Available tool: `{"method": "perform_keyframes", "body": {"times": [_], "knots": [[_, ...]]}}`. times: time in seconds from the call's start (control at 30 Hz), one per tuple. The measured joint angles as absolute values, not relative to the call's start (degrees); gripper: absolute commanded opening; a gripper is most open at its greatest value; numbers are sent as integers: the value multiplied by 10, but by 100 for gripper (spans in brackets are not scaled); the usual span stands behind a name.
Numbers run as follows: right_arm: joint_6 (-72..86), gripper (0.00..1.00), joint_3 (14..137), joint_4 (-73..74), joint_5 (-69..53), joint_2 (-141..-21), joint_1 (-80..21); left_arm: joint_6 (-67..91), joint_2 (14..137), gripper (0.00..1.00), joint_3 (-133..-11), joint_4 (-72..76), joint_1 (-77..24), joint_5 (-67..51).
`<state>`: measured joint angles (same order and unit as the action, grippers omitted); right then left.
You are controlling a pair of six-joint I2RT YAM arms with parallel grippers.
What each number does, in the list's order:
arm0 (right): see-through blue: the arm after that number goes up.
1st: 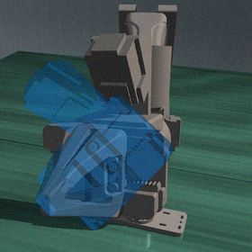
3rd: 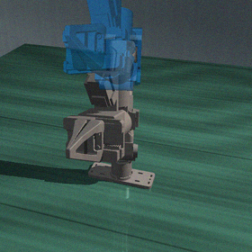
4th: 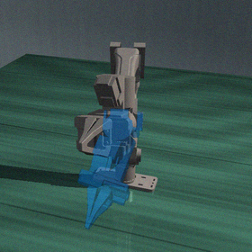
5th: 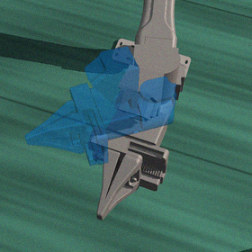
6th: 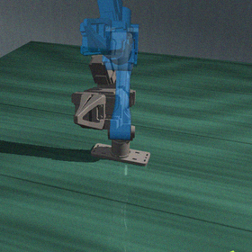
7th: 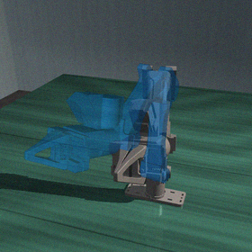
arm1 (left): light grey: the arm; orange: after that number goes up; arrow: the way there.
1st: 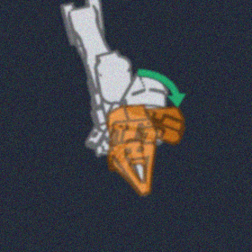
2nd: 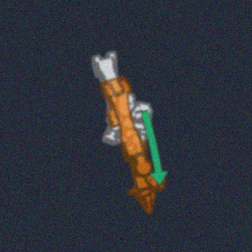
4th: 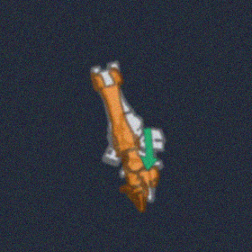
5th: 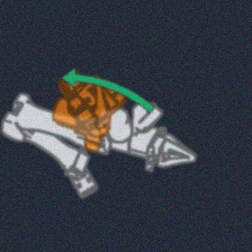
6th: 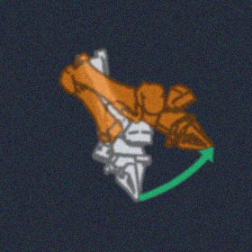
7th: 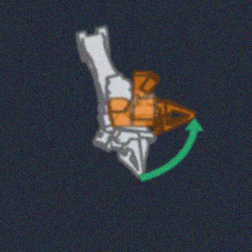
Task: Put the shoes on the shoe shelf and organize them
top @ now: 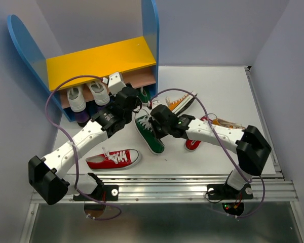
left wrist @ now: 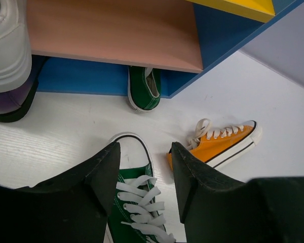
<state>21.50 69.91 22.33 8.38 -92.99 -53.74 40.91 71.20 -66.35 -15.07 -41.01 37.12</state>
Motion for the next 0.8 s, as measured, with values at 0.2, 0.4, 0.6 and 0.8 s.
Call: {"method": "perform_keyframes", "body": {"times": [0.2, 0.4, 0.6, 0.8], "knots": [[201, 57, 699, 227, 90, -995, -536, 431, 712, 55, -646, -159, -410, 355], [201, 72, 707, 216, 127, -987, -532, 465, 724, 56, -627, -174, -411, 330], [216, 75, 679, 213, 163, -887, -459, 489, 739, 57, -604, -194, -428, 315], [255, 98, 624, 218, 222, -755, -334, 509, 759, 66, -598, -210, -467, 305]]}}
